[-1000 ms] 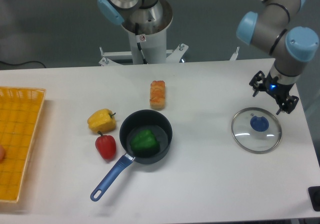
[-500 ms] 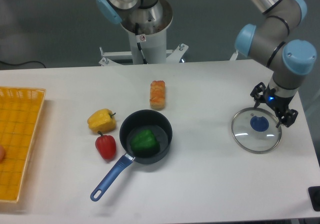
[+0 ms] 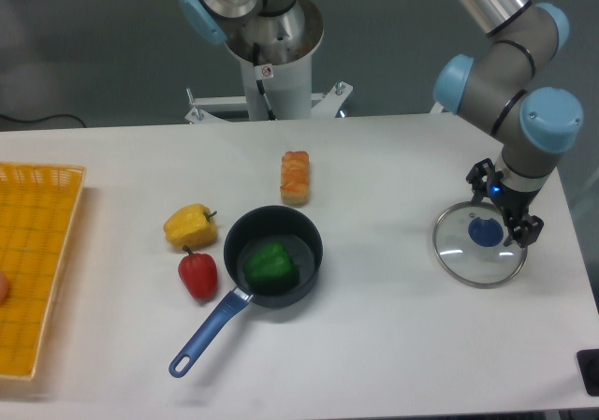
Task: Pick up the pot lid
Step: 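Lower the open gripper onto the rim of the glass lid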
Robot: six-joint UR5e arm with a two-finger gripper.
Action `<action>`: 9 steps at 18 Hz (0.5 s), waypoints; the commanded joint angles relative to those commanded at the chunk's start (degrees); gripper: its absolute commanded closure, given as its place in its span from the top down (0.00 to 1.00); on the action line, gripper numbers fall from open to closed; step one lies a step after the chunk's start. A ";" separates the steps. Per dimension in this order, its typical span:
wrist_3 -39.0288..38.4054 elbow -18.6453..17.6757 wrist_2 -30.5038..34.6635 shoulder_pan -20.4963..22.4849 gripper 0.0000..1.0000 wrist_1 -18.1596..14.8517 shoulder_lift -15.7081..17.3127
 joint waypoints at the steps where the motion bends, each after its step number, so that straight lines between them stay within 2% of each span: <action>1: 0.09 0.00 0.09 0.09 1.00 0.00 -0.09; 9: -0.70 0.62 0.18 -0.18 1.00 1.14 -1.49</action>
